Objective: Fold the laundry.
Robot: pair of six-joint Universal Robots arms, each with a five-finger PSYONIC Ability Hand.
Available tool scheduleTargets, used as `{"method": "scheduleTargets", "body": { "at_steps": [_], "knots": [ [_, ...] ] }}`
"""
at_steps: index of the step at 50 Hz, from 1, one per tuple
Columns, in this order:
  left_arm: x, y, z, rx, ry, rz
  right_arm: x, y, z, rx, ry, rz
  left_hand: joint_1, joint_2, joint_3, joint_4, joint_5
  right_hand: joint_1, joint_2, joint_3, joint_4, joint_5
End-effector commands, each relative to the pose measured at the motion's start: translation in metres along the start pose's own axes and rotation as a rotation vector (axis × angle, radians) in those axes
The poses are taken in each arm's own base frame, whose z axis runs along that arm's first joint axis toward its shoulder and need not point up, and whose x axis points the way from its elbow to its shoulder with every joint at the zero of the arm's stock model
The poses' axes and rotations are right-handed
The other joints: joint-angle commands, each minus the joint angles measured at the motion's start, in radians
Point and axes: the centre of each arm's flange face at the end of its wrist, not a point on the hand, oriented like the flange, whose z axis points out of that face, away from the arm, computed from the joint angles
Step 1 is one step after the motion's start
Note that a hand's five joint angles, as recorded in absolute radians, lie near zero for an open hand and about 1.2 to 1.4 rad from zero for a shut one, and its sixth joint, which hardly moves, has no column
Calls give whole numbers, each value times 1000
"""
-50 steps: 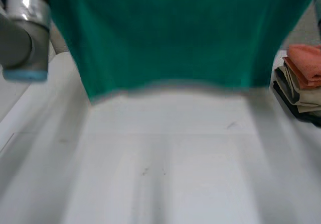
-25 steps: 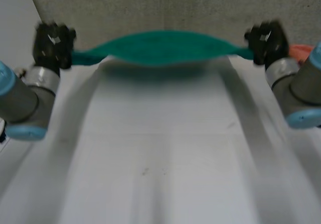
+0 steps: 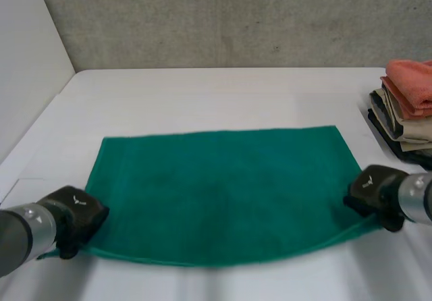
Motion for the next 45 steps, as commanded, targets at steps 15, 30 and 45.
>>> {"method": "scheduleTargets", "body": {
  "at_steps": [15,30,45],
  "knots": [
    [-68,-77,144,344,-421,6,82,-53,101,398,532,77,238,196,199,194,221,256,214,202,197,187],
    [-45,-116,156,587,-514,-49,95,-76,132,577,605,331,-984,-1026,-1022,-1028,-1001,-966,-1008,-1019,-1025,-1035],
    [-19,-97,72,811,-296,-358,65,5,85,311,258,523,-983,-1025,-1021,-1027,-1000,-883,-924,-936,-942,-952]
  ]
}}
